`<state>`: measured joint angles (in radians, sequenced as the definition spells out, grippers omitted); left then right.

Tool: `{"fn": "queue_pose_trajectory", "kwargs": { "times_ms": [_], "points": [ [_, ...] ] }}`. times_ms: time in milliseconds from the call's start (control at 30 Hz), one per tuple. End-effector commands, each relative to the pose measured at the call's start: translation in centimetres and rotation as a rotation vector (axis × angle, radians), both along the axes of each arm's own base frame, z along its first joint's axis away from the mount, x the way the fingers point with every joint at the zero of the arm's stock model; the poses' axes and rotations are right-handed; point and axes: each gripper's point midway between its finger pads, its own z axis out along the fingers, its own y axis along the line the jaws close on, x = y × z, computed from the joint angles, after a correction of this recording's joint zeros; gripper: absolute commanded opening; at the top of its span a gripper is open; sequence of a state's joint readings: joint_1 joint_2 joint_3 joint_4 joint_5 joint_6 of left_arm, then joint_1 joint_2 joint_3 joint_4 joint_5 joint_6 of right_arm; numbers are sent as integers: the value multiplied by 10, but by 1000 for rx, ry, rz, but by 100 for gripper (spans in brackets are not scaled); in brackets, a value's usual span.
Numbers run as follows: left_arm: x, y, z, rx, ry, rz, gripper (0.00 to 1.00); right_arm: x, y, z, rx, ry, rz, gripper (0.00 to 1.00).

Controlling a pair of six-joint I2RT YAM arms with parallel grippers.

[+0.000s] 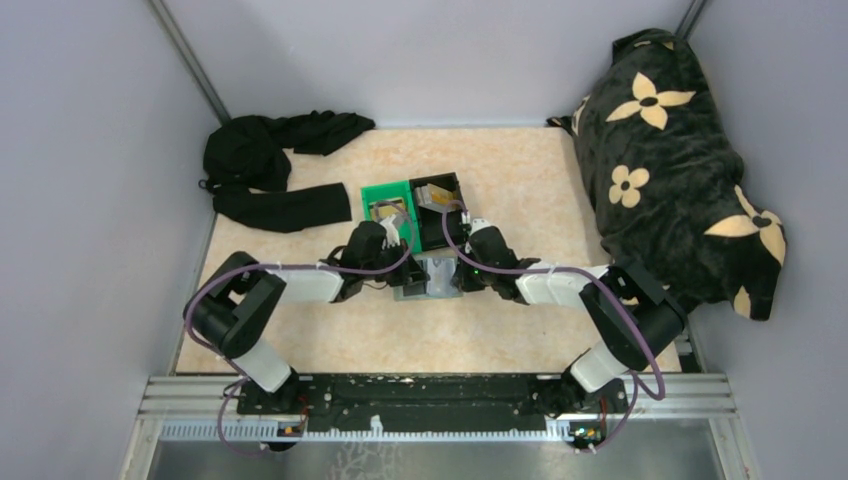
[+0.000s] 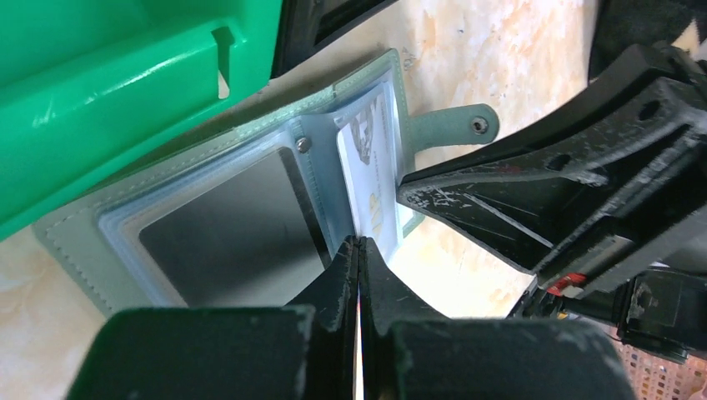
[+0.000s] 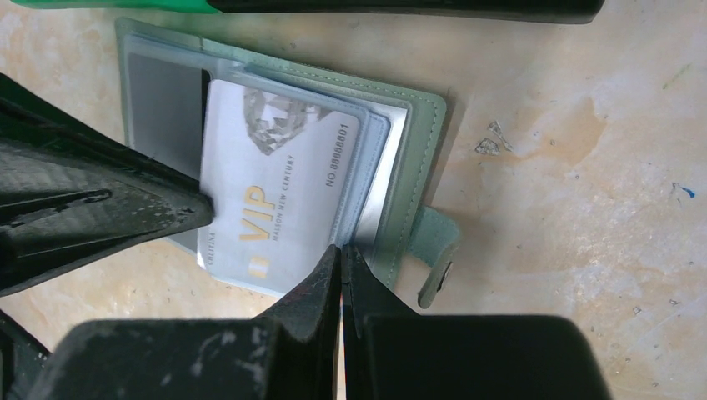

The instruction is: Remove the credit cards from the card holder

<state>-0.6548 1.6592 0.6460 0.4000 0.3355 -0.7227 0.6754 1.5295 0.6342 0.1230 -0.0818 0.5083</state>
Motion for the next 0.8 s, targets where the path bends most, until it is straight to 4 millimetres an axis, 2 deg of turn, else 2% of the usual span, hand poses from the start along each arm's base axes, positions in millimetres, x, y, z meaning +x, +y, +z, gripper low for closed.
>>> {"fn": "queue_pose_trajectory", "kwargs": {
  "times_ms": [0,233,467,767],
  "points": [
    [2,7,19,-1,-65,5,0,5,0,1,22,-17,-5,0],
    [2,21,31,26,-97,31,0,9,-9,0,18,-18,-26,0],
    [-1,34,33,58,-98,50,0,12,-13,0,15,-20,-33,0],
    [-4,46,58,42,-159,58,0,13,-10,7,33,-33,-21,0]
  ]
}}
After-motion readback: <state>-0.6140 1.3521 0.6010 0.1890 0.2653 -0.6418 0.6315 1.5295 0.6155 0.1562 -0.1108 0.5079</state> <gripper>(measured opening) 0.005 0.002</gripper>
